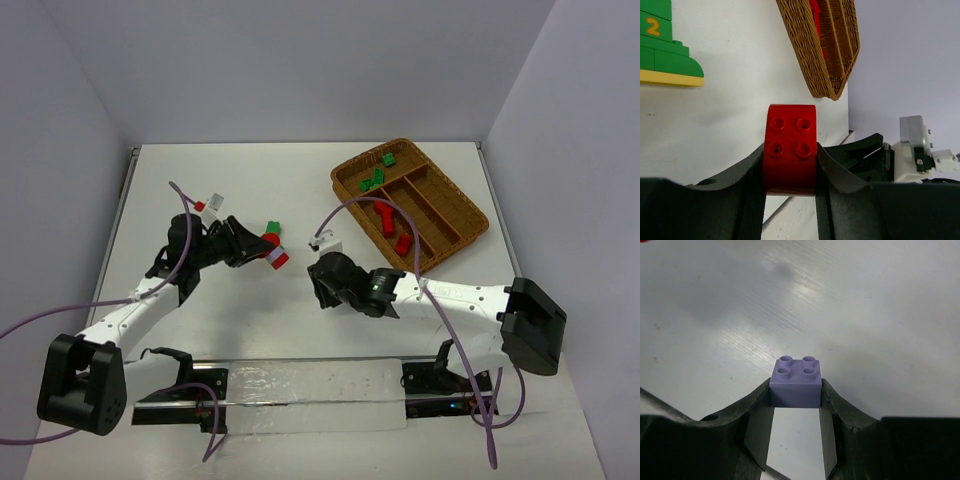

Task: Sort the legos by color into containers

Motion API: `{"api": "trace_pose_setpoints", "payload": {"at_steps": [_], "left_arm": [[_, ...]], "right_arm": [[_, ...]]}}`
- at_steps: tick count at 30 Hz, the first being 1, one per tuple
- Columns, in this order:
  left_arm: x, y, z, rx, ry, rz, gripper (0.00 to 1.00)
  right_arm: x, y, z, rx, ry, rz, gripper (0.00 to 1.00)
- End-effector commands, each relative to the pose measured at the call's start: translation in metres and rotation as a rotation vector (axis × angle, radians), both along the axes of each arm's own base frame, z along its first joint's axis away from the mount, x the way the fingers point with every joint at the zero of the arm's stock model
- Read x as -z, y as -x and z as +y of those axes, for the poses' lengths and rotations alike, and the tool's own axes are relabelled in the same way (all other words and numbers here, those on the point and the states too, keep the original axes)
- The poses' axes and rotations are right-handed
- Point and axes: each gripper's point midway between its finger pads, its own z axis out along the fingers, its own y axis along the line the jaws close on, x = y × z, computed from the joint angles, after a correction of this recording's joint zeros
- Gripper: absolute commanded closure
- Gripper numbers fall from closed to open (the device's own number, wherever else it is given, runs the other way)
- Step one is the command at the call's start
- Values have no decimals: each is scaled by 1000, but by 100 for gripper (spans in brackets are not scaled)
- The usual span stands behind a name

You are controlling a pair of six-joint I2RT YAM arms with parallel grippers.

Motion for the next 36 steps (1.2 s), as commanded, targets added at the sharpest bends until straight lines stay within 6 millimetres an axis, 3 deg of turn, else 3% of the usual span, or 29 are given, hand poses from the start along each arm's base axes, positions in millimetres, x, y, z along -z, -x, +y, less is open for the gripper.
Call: {"api": "trace_pose_setpoints", "payload": {"at_steps": [1, 5, 6, 9, 14, 18, 22, 27, 30, 35, 36], "left_arm": [[-25, -13, 6, -63, 0, -50, 100], [-28, -16, 18, -128, -59, -51, 100], [-24, -17, 25, -161, -105, -27, 100], [-8, -21, 39, -208, -219, 24, 100], [-8, -20, 44, -223, -245, 30, 100], [-9, -20, 50, -235, -288, 53, 100], [-16, -20, 48, -224, -286, 27, 100], [-35, -27, 41, -202, -244, -23, 100], [-38, -27, 37, -186, -233, -24, 100], [-52, -24, 30, -153, -183, -50, 100], [-56, -24, 29, -152, -179, -61, 100]], "right_arm": [[3, -17, -11, 93, 0, 0, 100], [6, -29, -15, 104, -32, 49, 100], [8, -39, -24, 124, -52, 84, 100], [12, -38, -27, 97, -92, 173, 100], [-7, -52, -40, 119, -98, 171, 100], [-30, -94, -93, 325, -101, 62, 100], [-57, -138, -161, 587, -168, -45, 100], [-68, -176, -223, 810, -226, -98, 99], [-75, -192, -250, 894, -219, -128, 98], [-56, -217, -275, 951, -216, -107, 95], [-49, -224, -278, 959, -214, -93, 90]]}}
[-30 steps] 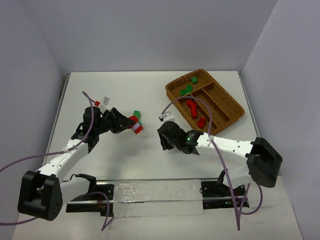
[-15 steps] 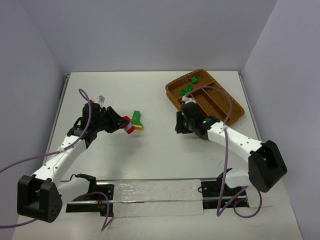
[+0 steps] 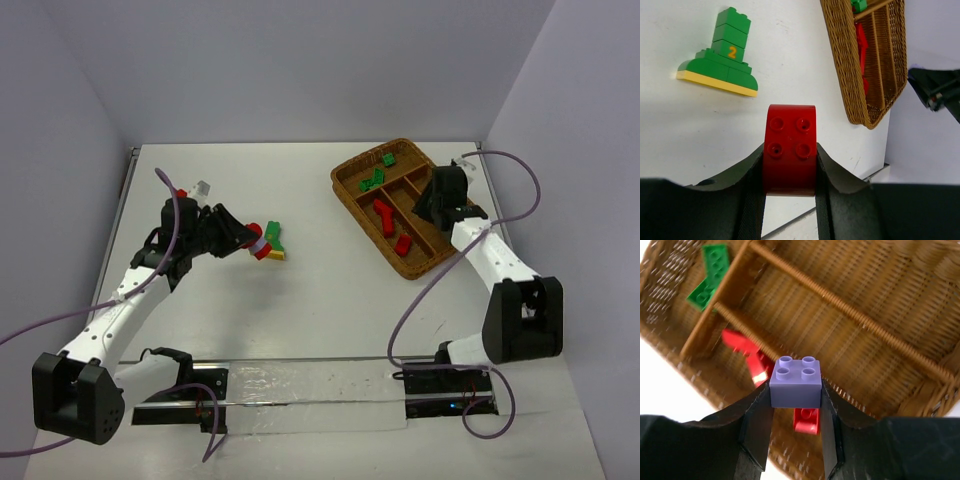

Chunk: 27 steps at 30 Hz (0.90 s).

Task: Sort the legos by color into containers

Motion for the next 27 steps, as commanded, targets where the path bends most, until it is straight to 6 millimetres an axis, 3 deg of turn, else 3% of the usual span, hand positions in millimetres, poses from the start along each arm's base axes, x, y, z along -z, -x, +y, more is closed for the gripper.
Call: {"api": "trace_pose_setpoints", "payload": {"at_steps": [1, 3, 6, 8, 10, 14, 18, 19, 20, 21, 26, 27], "left_arm": [[-39, -6, -9, 45, 54, -105, 100], [-39, -3, -10, 68, 44, -107, 100], [-43, -2, -10, 79, 38, -115, 100], [-44, -3, -9, 78, 31, -123, 100], [-44, -2, -9, 80, 26, -118, 100], [-46, -3, -11, 99, 20, -105, 100], [-43, -9, -7, 89, -20, -87, 100], [-42, -9, -8, 90, -20, -80, 100], [-43, -11, -10, 94, -15, -75, 100], [-45, -11, -11, 97, -1, -73, 100], [-50, -15, -11, 61, 28, -73, 100], [-48, -16, -9, 46, 18, -61, 100]], "right_arm": [[-2, -33, -12, 41, -15, -42, 86], [5, -43, -9, 31, -25, -33, 71], [4, -52, -3, 5, -44, -36, 28], [2, -53, -1, -9, -44, -37, 17], [-11, -53, 2, -30, -47, -67, 13], [-42, -48, 9, -95, -37, -147, 16], [-82, -24, 38, -269, -43, -285, 20], [-87, -18, 57, -355, -50, -310, 20], [-96, -4, 93, -531, -78, -342, 20], [-98, 7, 116, -624, -85, -345, 20], [-98, 57, 197, -904, -17, -367, 22], [-100, 73, 222, -986, -32, -392, 24]]}}
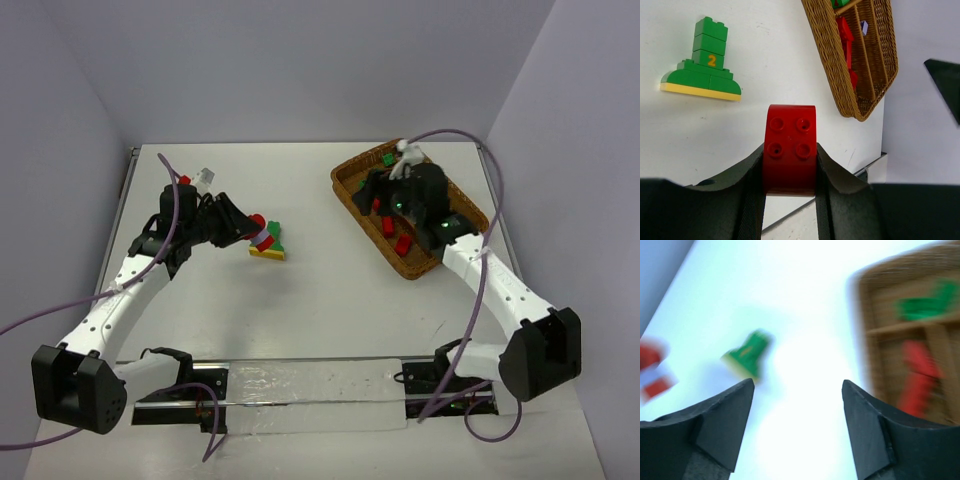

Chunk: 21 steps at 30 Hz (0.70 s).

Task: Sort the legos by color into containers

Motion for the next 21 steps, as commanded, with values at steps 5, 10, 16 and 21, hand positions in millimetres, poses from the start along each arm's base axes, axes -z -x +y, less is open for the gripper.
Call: {"api": "trace_pose_setpoints", "payload": {"at_steps": [5, 10, 16, 21], "left_arm": [[-24, -10, 1, -35, 20, -29, 100], [-29, -7, -1, -28, 43, -40, 100], [-27, -6, 0, -27, 36, -28, 100], [-28, -6, 0, -27, 32, -35, 100]], "right_arm": [[6, 82, 123, -470, -2, -107, 24], [15, 106, 174, -648, 62, -107, 20], [16, 105, 206, -706, 71, -121, 18], [14, 95, 228, -719, 51, -106, 19]]}}
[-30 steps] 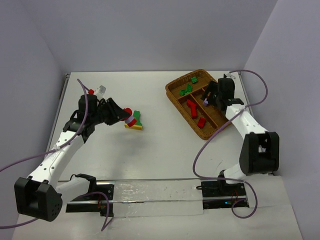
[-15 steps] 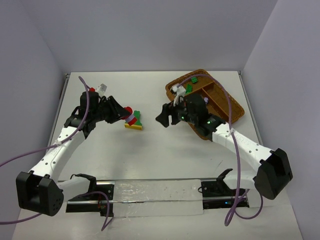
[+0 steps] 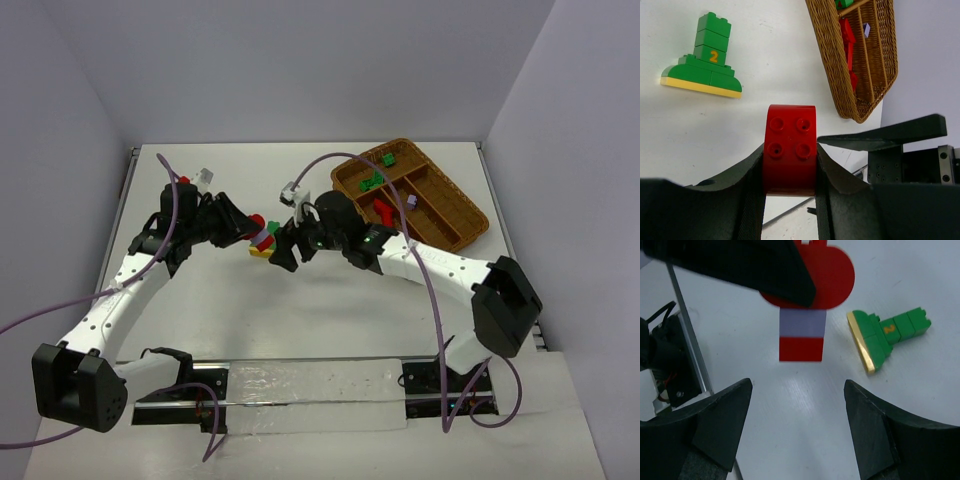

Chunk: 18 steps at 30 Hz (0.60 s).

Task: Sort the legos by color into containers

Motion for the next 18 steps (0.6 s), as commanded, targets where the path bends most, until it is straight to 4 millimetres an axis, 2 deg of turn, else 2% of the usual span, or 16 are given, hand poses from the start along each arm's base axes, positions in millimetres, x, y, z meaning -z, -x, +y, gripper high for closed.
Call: {"api": "trace_pose_setpoints", "payload": {"at_steps": [1, 6, 10, 14, 15, 18], "left_arm": [[-29, -6, 0, -5, 23, -74, 100], [-28, -6, -2, 7, 25, -72, 100], [-30, -5, -1, 10, 23, -83, 100], [-32, -5, -1, 13, 19, -88, 100], [-33, -4, -1, 14, 19, -90, 100], [-33, -4, 1, 7, 8, -95, 100]], "right_arm": [[-36, -14, 30, -30, -89, -58, 19], [-29, -17, 45, -44, -101, -29, 28], [-27, -17, 48, -43, -115, -14, 37], [-24, -13, 49, -46, -131, 7, 55], [-26, -14, 49, -43, -137, 3, 66], [-31, -13, 46, -30, -160, -3, 86]]}}
